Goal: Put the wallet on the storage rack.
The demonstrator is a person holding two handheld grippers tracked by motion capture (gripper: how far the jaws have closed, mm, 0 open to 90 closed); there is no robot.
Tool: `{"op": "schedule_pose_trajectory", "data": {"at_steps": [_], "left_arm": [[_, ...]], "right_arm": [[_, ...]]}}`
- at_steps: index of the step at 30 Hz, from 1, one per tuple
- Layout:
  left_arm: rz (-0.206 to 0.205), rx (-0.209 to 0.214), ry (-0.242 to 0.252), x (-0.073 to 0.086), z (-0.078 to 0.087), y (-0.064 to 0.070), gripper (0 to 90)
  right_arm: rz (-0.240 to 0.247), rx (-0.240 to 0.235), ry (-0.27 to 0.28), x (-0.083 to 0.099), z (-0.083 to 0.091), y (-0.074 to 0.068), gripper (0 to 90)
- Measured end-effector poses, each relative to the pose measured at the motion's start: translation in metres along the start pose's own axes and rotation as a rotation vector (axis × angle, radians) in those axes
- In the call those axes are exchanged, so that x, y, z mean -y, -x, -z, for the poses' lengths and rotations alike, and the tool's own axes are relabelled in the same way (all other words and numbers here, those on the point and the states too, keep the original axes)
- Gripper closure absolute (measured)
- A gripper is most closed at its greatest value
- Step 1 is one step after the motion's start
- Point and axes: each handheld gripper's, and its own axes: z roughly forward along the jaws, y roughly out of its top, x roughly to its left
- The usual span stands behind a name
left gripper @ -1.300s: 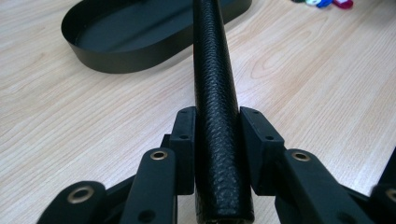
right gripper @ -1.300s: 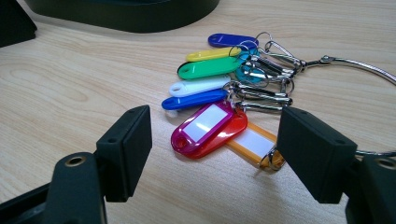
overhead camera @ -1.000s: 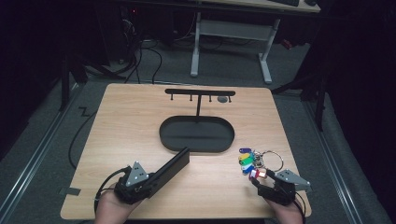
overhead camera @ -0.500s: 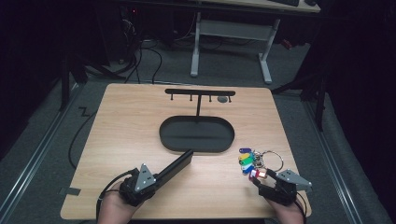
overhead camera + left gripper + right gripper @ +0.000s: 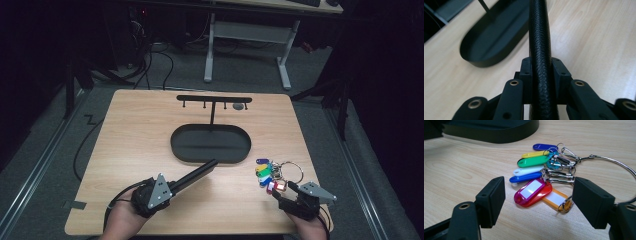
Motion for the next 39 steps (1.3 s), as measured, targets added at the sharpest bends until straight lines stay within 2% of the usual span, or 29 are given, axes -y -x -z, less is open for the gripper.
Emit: {"op": "schedule_pose_trajectory", "data": {"at_steps": [3,4,5,6,7,8,10,13,14,15,20,21,22,24,30,39], "left_arm": [[-0.047,-0.015,0.019,-0.006,0.000,-0.007,74.1],[-0.070,-0.028,0.031,-0.009,-0.001,-0.013,74.1],[-0.070,-0.028,0.031,-0.009,-0.001,-0.013,74.0],[-0.088,-0.037,0.041,-0.013,-0.003,-0.020,74.0],[-0.088,-0.037,0.041,-0.013,-0.003,-0.020,74.0],[-0.107,-0.043,0.047,-0.017,-0.005,-0.028,74.0],[-0.119,-0.052,0.051,-0.020,-0.006,-0.032,74.0],[-0.153,-0.073,0.049,-0.026,-0.010,-0.040,73.9],[-0.175,-0.084,0.044,-0.030,-0.014,-0.045,74.0],[-0.175,-0.084,0.044,-0.030,-0.014,-0.045,74.0],[-0.240,-0.086,0.033,-0.042,-0.031,-0.056,74.0],[-0.240,-0.086,0.033,-0.042,-0.031,-0.056,74.0],[-0.256,-0.085,0.023,-0.046,-0.038,-0.059,74.0],[-0.257,-0.077,0.014,-0.048,-0.042,-0.061,73.9],[-0.297,-0.064,0.003,-0.057,-0.064,-0.069,74.0],[-0.311,-0.055,-0.002,-0.067,-0.083,-0.077,74.0]], "right_arm": [[-0.002,-0.001,0.000,0.000,0.000,0.000,27.0],[-0.001,-0.002,0.000,0.000,0.000,0.000,27.0],[-0.001,-0.002,0.000,0.000,0.000,0.000,27.0],[-0.005,-0.002,-0.001,0.000,0.000,-0.001,27.0],[-0.005,-0.002,-0.001,0.000,0.000,-0.001,27.0],[-0.003,-0.002,0.000,0.000,0.000,0.000,27.0],[-0.005,-0.002,0.000,0.000,0.000,0.000,27.0],[-0.006,0.000,0.001,0.001,0.001,0.002,27.0],[-0.010,0.001,0.000,0.002,0.002,0.002,27.0],[-0.010,0.001,0.000,0.002,0.002,0.002,27.0],[-0.015,0.009,0.003,0.004,0.006,0.004,27.1],[-0.015,0.009,0.003,0.004,0.006,0.004,27.1],[-0.018,0.011,0.004,0.005,0.007,0.005,27.1],[-0.020,0.013,0.004,0.005,0.008,0.005,27.1],[-0.027,0.024,0.005,0.009,0.014,0.008,27.1],[-0.033,0.035,0.006,0.012,0.019,0.010,27.2]]}}
